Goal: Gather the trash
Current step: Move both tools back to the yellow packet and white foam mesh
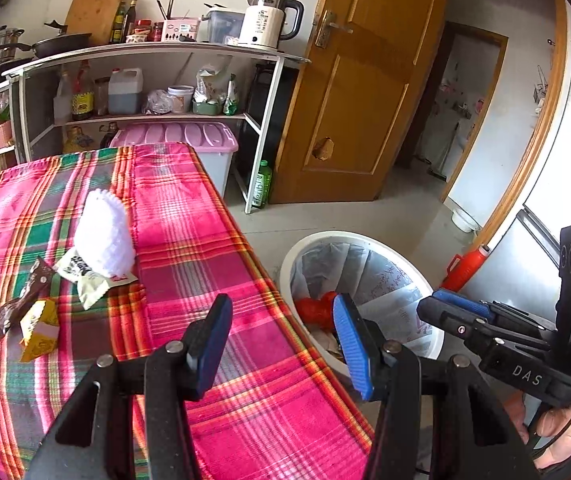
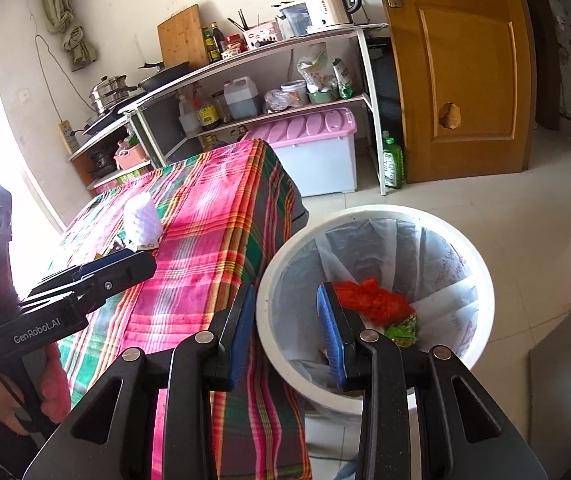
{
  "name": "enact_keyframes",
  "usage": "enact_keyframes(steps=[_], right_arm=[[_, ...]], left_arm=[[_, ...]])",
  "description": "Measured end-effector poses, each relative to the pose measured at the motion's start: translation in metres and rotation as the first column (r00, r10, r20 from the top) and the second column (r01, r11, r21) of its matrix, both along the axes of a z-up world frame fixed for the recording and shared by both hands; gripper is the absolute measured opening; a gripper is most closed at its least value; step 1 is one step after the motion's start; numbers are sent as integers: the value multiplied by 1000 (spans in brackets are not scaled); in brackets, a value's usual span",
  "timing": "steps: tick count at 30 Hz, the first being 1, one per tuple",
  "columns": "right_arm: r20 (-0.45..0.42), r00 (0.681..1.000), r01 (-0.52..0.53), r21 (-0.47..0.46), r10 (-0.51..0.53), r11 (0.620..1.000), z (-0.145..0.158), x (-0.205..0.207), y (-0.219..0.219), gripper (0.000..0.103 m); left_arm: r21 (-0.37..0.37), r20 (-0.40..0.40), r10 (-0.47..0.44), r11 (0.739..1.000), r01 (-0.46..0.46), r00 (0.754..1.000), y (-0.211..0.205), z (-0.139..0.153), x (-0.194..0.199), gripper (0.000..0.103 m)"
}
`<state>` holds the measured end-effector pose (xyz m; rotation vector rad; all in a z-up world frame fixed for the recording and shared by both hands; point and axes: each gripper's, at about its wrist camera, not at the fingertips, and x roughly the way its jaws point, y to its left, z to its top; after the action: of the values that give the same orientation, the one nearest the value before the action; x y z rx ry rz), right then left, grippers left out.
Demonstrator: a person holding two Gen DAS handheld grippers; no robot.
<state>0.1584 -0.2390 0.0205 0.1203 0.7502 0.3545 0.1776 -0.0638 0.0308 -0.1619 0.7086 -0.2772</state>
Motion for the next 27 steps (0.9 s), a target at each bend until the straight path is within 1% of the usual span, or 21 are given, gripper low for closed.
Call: enact_keyframes(steps=[7,10,15,20,27], right_arm=[[-4,996,-85,1,85,996,2,1,37,34],[0,992,-123,0,123,992,4,3,55,34],[4,985,-172,-7,172,985,7,10,81,38],[6,978,-209,-19,209,978,9,17,104,38],[4,969,-245,-31,245,969,9,29,128,40]], left_arm=[[24,23,89,996,-90,996,43,1,-16,55],[30,27,135,990,-136,990,65,2,-21,55],[33,25,207,978,-208,978,97,2,-22,55],[35,15,241,970,-241,970,121,-2,-21,55],[51,-22,266,963,-265,964,138,-13,-14,58]])
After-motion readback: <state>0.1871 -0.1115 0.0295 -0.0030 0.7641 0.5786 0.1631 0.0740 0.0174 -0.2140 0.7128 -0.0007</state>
